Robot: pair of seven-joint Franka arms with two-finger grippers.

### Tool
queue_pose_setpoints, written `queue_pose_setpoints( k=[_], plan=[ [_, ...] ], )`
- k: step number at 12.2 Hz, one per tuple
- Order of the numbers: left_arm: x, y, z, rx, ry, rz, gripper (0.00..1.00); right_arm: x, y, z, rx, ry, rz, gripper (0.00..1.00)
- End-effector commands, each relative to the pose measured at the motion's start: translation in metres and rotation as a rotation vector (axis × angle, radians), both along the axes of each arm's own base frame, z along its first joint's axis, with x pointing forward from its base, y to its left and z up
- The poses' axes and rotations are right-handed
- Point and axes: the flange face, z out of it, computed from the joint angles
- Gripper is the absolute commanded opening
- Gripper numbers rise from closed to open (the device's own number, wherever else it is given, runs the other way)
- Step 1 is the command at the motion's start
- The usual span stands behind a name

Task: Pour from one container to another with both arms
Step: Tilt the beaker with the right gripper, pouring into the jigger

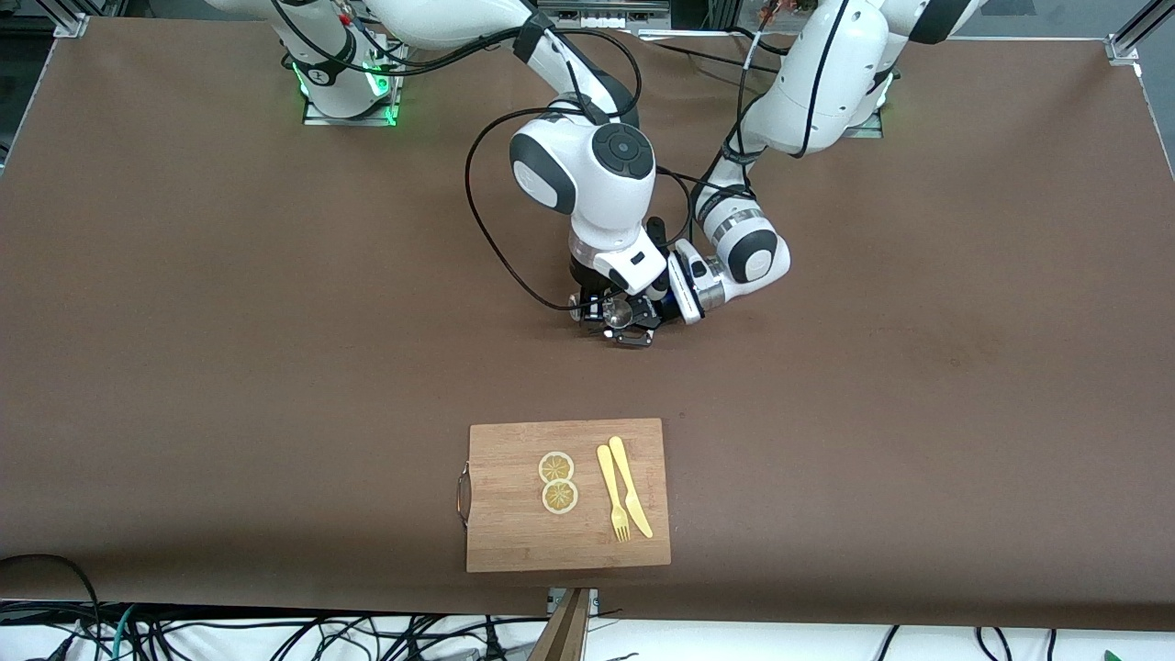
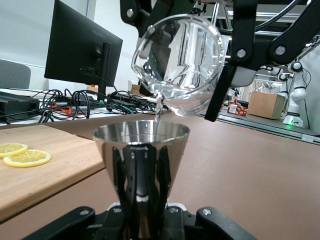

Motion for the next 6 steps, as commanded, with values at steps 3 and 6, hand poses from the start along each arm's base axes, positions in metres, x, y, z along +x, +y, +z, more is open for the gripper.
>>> queue_pose_setpoints(
  k=[3,6],
  plan=[
    [0.0001,-0.0082,-0.0003,0.019,-0.046,0.035,0.00,-0.0003,-0.0011,0.0031,-0.011,-0.025,-0.008,0.27],
    [0.0005,-0.0064,-0.0013,0.029,-0.042,0.038,0.00,0.0012,-0.0027,0.0013,-0.012,-0.022,-0.008,0.27]
  ],
)
